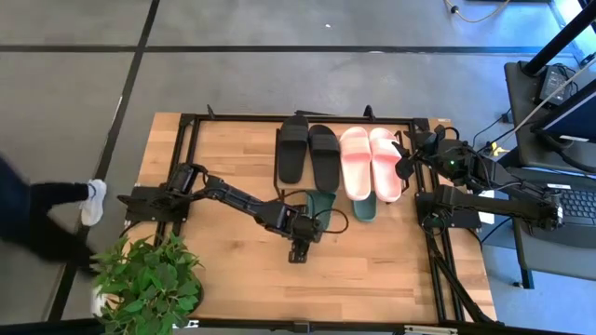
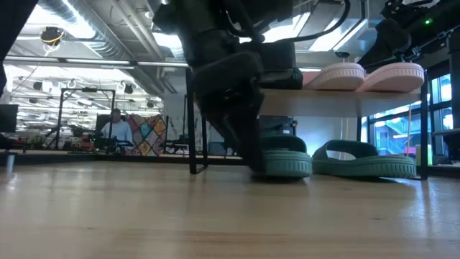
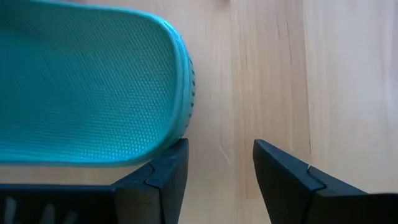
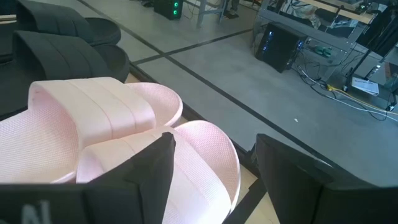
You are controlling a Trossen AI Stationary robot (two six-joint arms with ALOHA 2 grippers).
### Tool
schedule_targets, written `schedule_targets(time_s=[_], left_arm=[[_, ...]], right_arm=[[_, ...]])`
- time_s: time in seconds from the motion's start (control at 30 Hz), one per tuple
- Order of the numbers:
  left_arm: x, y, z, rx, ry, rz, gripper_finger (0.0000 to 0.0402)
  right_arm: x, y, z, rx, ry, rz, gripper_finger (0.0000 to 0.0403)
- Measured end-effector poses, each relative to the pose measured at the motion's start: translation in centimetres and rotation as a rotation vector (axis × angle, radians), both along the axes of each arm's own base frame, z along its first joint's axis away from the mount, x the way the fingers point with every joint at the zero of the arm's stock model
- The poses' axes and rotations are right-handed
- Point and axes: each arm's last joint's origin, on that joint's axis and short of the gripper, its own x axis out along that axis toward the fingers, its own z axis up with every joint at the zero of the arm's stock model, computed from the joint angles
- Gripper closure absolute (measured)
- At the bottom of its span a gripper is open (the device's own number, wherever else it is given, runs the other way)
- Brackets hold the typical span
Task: Pick and place slides into the shelf
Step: Put the green slide under the shelf
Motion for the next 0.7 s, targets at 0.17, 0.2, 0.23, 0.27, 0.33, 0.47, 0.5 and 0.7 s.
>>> schedule_targets(time_s=[0.17, 0.2, 0.23, 0.27, 0.33, 0.47, 0.5, 0.7], left_arm=[[0.8, 1.2, 0.3, 0.01, -0.063, 0.041, 0.0231], [0.9, 1.4, 0.3, 0.018, -0.078, 0.052, 0.023], [1.0, 1.6, 0.4, 0.026, -0.092, 0.063, 0.023], [1.2, 1.8, 0.5, 0.029, -0.102, 0.07, 0.023], [1.3, 2.3, 0.5, 0.029, -0.107, 0.083, 0.0231], [1.4, 3.0, 0.5, 0.027, -0.112, 0.099, 0.023], [1.4, 3.0, 0.5, 0.028, -0.112, 0.101, 0.023], [1.4, 3.0, 0.5, 0.043, -0.116, 0.114, 0.023]], right_arm=[[0.0, 0.0, 0.0, 0.0, 0.0, 0.0, 0.0178], [0.0, 0.0, 0.0, 0.0, 0.0, 0.0, 0.0178], [0.0, 0.0, 0.0, 0.0, 0.0, 0.0, 0.0178], [0.0, 0.0, 0.0, 0.0, 0.0, 0.0, 0.0178], [0.0, 0.0, 0.0, 0.0, 0.0, 0.0, 0.0178], [0.0, 0.0, 0.0, 0.0, 0.0, 0.0, 0.0178], [0.0, 0.0, 0.0, 0.0, 0.0, 0.0, 0.0178], [0.0, 0.0, 0.0, 0.0, 0.0, 0.0, 0.0178]])
